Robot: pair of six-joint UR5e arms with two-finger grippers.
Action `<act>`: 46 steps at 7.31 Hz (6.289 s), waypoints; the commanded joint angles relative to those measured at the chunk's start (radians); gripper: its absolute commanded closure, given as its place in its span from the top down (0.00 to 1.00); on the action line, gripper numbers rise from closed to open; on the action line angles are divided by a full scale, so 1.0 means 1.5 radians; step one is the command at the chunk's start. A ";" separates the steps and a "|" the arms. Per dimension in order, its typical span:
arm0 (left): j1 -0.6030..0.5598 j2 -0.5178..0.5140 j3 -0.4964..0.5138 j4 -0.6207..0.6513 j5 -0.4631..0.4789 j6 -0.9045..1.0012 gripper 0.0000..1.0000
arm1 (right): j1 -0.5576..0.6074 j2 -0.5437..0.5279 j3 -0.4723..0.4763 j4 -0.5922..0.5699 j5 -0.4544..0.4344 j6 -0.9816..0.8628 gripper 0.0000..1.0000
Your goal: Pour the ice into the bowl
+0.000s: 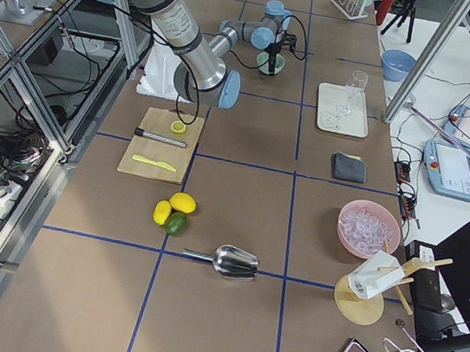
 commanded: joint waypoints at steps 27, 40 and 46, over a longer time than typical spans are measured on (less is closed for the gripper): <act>0.002 0.000 0.007 -0.044 -0.003 0.000 1.00 | 0.468 -0.778 0.283 0.381 0.374 -0.446 1.00; 0.006 0.007 0.012 -0.088 -0.006 0.000 1.00 | 0.763 -0.813 0.406 -0.205 0.387 -0.867 1.00; 0.008 0.014 0.017 -0.081 -0.005 0.000 1.00 | 0.762 -0.828 0.408 -0.202 0.394 -0.868 1.00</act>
